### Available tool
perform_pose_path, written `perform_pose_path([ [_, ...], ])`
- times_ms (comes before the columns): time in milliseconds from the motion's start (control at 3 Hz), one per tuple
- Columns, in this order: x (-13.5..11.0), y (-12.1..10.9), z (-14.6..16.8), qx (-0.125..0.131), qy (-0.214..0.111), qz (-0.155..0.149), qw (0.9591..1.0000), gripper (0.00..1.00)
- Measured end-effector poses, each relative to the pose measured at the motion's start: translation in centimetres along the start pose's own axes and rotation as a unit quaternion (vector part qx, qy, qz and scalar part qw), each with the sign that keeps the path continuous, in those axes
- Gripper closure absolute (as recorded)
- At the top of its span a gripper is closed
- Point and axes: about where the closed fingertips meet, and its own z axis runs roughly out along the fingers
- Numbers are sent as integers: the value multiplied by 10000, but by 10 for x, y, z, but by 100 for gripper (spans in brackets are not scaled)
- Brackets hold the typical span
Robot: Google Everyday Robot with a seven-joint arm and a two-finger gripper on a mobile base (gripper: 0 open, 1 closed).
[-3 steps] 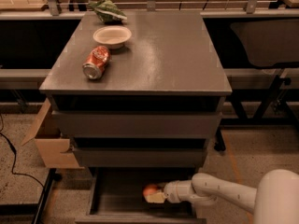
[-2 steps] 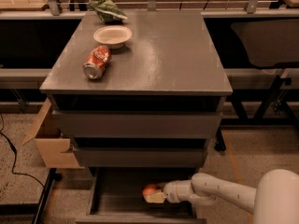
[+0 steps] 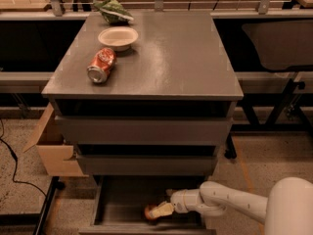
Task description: Place orange into bottom drawer
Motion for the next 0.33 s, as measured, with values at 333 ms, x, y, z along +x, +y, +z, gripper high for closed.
perform_pose_path([
  [333,0,0,0,-1,0,0,10000,0],
])
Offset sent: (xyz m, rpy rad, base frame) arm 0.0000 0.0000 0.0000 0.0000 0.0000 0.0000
